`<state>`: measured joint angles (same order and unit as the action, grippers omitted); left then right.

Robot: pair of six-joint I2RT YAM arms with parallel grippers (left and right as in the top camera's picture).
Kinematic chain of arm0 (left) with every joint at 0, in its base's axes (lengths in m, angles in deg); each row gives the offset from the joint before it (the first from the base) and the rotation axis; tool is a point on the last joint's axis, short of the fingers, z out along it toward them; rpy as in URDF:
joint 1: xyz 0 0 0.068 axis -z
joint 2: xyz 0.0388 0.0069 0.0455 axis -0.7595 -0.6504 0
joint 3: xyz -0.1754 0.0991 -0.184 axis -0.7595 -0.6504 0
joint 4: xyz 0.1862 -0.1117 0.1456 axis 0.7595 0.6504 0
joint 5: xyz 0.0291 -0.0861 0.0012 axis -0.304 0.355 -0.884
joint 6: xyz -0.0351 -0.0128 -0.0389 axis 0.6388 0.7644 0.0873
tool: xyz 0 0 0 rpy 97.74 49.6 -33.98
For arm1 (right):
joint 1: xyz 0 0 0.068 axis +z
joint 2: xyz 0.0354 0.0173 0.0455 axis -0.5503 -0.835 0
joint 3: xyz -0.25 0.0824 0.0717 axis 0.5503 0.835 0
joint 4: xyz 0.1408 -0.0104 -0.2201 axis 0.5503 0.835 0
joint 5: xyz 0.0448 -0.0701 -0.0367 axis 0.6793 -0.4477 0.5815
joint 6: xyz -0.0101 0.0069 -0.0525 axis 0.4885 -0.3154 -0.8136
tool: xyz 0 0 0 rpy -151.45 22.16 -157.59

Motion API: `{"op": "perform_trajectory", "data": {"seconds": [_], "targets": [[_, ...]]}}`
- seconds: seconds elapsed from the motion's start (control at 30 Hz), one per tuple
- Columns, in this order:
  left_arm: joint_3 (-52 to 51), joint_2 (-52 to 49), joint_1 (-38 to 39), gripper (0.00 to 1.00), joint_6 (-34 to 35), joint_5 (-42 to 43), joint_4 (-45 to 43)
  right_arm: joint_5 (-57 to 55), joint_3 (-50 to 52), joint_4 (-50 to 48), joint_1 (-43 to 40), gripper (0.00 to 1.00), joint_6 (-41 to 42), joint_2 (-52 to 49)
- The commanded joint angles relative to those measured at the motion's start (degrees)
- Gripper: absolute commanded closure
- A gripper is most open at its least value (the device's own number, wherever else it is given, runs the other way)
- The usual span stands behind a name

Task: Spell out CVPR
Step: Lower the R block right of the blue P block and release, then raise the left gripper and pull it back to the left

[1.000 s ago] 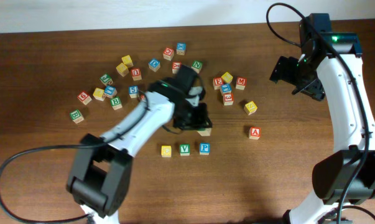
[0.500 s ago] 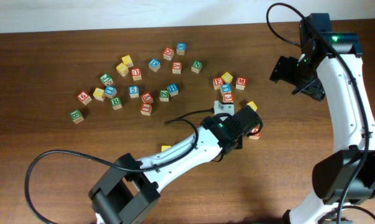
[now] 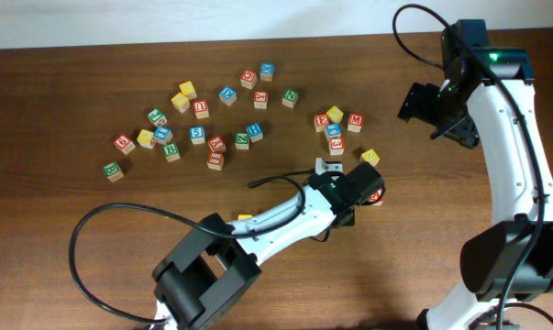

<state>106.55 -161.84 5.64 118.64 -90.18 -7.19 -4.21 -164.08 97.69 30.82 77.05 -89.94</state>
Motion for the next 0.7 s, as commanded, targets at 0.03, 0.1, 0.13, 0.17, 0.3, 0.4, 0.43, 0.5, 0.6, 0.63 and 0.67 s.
{"op": "perform_trajectory", "data": {"seconds": [0.03, 0.1, 0.13, 0.17, 0.3, 0.4, 0.43, 0.5, 0.6, 0.63, 0.67], "targets": [[0.6, -0.5, 0.0, 0.67, 0.8, 0.2, 0.1, -1.1, -0.6, 0.0, -0.1, 0.02, 0.2, 0.1], [0.6, -0.5, 0.1, 0.66, 0.8, 0.2, 0.1, -1.1, -0.6, 0.0, -0.1, 0.02, 0.2, 0.1], [0.6, -0.5, 0.1, 0.67, 0.8, 0.2, 0.1, -1.1, -0.6, 0.0, -0.1, 0.02, 0.2, 0.1], [0.6, -0.5, 0.0, 0.69, 0.8, 0.2, 0.1, -1.1, -0.6, 0.0, -0.1, 0.02, 0.2, 0.1], [0.6, -0.5, 0.0, 0.67, 0.8, -0.2, 0.0, -1.1, -0.6, 0.0, -0.1, 0.01, 0.2, 0.1], [1.0, -0.4, -0.4, 0.60, 0.7, -3.1, -0.1, -1.1, -0.6, 0.0, -0.1, 0.02, 0.2, 0.1], [1.5, -0.2, -0.8, 0.59, 0.7, -3.0, 0.0, -1.1, -0.6, 0.0, -0.1, 0.02, 0.2, 0.1], [2.6, 1.0, -1.8, 0.54, -0.1, -3.0, 0.5, -1.1, -0.6, 0.0, -0.1, 0.02, 0.2, 0.1], [4.6, 4.9, -3.8, 0.50, -1.7, -3.0, 2.0, -1.1, -0.6, 0.0, -0.1, 0.02, 0.2, 0.1], [6.4, 9.4, -5.8, 0.46, -1.7, -2.8, 4.8, -1.1, -0.6, 0.0, -0.1, 0.02, 0.2, 0.1], [8.2, 14.3, -8.0, 0.41, -3.2, -2.8, 7.9, -1.1, -0.6, 0.0, -0.1, 0.02, 0.2, 0.1]]}}
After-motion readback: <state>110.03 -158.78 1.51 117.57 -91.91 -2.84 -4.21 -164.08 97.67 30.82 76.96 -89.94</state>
